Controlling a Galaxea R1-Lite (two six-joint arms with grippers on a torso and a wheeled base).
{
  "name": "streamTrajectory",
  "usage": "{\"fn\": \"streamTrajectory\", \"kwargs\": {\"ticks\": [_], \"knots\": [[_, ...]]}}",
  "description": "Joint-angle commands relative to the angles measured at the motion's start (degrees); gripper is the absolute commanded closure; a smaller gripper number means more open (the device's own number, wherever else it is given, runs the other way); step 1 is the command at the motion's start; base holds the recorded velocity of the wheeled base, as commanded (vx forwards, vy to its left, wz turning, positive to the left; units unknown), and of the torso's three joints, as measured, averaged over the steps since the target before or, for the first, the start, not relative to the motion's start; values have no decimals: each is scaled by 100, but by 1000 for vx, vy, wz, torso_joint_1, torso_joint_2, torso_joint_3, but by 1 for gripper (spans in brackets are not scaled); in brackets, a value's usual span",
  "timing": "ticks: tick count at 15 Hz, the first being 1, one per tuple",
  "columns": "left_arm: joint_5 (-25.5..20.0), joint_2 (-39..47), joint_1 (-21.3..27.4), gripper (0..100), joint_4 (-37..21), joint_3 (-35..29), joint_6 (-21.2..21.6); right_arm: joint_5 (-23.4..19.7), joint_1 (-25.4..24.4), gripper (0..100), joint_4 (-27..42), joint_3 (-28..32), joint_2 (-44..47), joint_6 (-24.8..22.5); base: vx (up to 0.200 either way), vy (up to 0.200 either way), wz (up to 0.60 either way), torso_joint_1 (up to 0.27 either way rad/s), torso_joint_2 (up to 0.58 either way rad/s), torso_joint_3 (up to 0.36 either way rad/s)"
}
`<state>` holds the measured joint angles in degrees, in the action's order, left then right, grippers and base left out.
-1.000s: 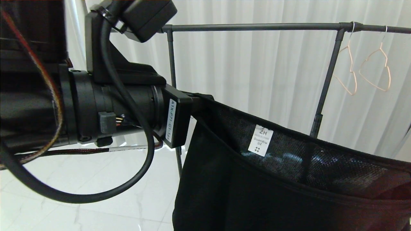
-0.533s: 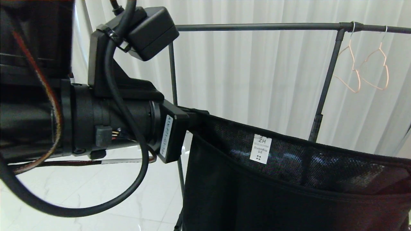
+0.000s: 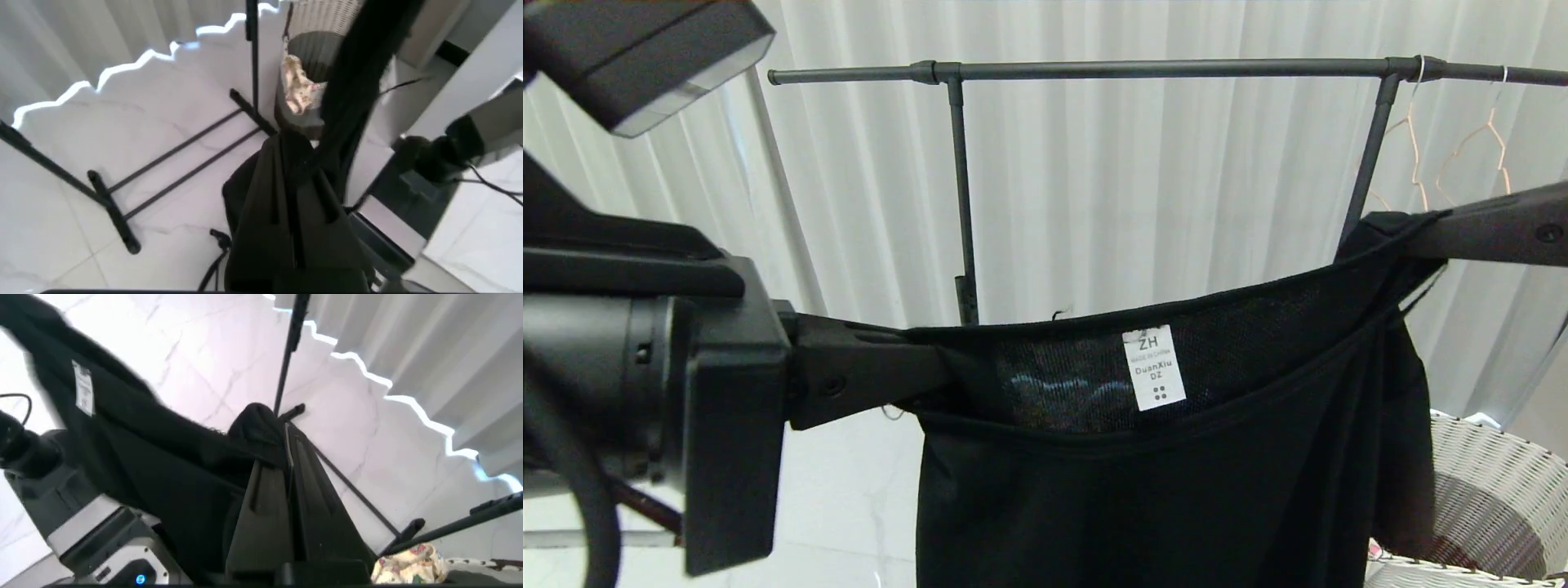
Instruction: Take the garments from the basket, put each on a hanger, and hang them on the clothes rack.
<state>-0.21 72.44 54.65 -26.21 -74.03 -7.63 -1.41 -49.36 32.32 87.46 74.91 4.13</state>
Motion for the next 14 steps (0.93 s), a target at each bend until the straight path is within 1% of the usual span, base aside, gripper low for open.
{"fn": "streamTrajectory", "kwargs": {"ticks": [1, 3, 8, 11, 14], "knots": [[21, -318, 705, 100, -148, 12, -81, -184, 23, 100, -375, 0, 472, 0, 0, 0, 0, 0, 0, 0], [21, -318, 925, 100, -183, 21, -89, -193, 23, 100, -560, 70, 639, 0, 0, 0, 0, 0, 0, 0], [38, -318, 933, 100, -183, 47, -89, -184, 23, 100, -551, 158, 718, 0, 0, 0, 0, 0, 0, 0], [478, -265, 907, 100, -183, 91, -54, -149, 32, 100, -472, 131, 516, 9, 0, 0, 0, 0, 0, 0], [504, -256, 907, 100, -183, 170, -45, -131, 207, 100, -296, 131, 322, 17, 0, 0, 0, 0, 0, 0]]}}
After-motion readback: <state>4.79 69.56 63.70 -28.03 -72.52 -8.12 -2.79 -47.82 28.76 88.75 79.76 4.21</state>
